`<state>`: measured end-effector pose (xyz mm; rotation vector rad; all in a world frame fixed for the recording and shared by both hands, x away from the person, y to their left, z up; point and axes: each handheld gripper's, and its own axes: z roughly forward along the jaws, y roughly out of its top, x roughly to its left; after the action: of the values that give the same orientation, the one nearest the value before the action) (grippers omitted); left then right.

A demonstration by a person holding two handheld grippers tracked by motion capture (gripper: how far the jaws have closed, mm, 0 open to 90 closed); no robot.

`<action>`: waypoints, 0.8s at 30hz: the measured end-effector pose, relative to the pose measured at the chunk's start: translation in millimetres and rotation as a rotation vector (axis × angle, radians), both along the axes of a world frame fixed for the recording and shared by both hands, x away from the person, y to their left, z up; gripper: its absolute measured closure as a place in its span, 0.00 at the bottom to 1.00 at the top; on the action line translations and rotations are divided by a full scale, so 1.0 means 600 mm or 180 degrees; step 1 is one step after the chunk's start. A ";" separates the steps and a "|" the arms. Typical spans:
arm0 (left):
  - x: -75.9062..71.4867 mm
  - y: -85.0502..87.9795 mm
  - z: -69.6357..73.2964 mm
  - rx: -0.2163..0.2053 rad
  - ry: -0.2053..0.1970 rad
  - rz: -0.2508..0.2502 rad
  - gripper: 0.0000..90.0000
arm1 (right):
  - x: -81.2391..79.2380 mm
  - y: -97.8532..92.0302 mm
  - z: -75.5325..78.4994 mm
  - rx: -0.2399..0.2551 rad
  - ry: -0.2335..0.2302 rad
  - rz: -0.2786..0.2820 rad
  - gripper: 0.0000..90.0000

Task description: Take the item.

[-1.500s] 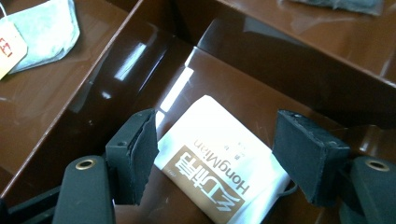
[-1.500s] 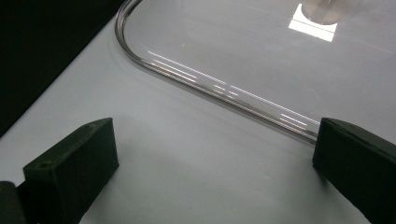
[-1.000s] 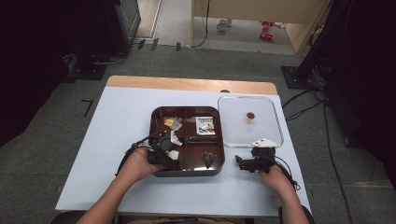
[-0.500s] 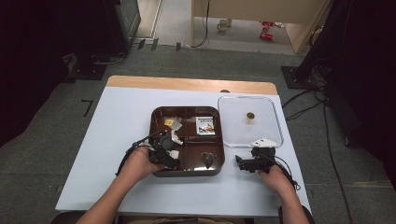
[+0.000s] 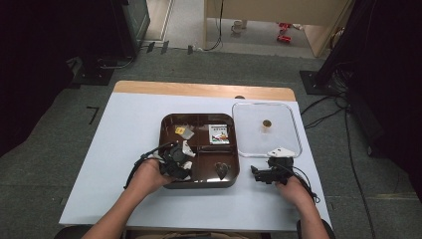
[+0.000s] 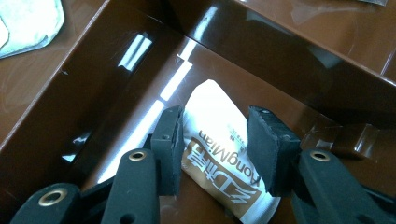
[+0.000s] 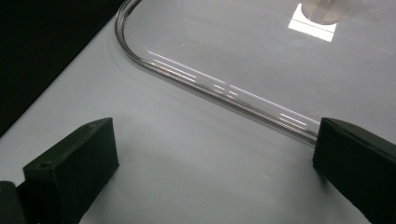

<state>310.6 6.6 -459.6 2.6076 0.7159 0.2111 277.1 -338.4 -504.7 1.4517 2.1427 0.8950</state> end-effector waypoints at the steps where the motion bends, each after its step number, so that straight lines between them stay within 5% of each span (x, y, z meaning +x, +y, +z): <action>1: 0.001 0.000 0.000 -0.0001 0.0002 0.0006 0.65 | 0.000 0.000 0.000 -0.0005 -0.0005 0.0000 0.00; 24: 0.018 0.014 0.010 -0.0133 0.0197 0.0166 0.80 | 0.000 0.000 0.000 0.0001 0.0005 -0.0003 0.00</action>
<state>321.2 14.8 -453.7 2.5675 0.8018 0.1298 277.2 -338.5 -504.6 1.4539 2.1429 0.8944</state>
